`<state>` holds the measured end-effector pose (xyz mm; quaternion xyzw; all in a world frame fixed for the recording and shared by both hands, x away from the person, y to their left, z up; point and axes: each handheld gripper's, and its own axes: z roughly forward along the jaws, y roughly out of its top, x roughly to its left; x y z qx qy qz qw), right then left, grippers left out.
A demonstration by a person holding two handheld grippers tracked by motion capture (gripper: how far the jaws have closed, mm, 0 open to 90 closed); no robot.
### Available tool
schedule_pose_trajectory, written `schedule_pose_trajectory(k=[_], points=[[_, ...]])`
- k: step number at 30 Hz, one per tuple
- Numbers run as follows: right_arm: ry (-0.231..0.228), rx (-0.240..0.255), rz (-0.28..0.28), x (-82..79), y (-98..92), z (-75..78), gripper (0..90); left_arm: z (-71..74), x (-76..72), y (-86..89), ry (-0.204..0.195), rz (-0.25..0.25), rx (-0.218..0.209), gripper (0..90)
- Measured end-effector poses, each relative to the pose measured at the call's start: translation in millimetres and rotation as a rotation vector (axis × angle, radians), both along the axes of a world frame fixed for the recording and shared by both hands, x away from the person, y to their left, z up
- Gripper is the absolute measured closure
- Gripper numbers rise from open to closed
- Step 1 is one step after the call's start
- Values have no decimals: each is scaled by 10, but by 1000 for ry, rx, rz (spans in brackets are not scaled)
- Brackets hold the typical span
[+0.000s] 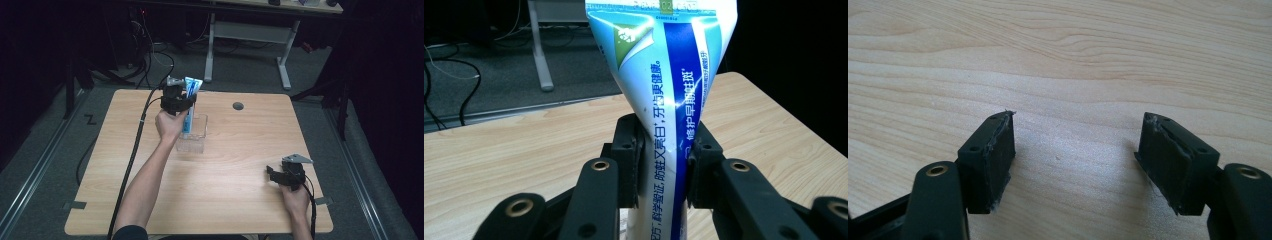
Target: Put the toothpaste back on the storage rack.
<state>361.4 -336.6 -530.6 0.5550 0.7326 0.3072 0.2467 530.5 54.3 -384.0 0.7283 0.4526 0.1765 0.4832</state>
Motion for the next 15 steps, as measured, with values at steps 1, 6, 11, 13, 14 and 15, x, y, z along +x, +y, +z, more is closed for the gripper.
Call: schedule_pose_trajectory(k=[1, 6, 11, 13, 14, 15], points=[[0, 0, 0, 0, 0, 0, 311, -8, 0, 0, 2, 2, 1, 718], [-1, -1, 2, 1, -1, 0, 311, -53, 5, 6, 13, 4, 17, 717], [-1, -2, 1, 1, -1, 0, 311, -95, 0, 6, 25, 6, 25, 716], [0, 0, 0, 0, 1, 0, 311, -111, 3, 15, 35, 6, 23, 716], [-1, -2, 2, 1, -1, 0, 311, -121, 3, 16, 38, 8, 23, 716], [-1, -2, 2, 1, -1, 0, 311, -129, 1, 19, 41, 9, 28, 715]])
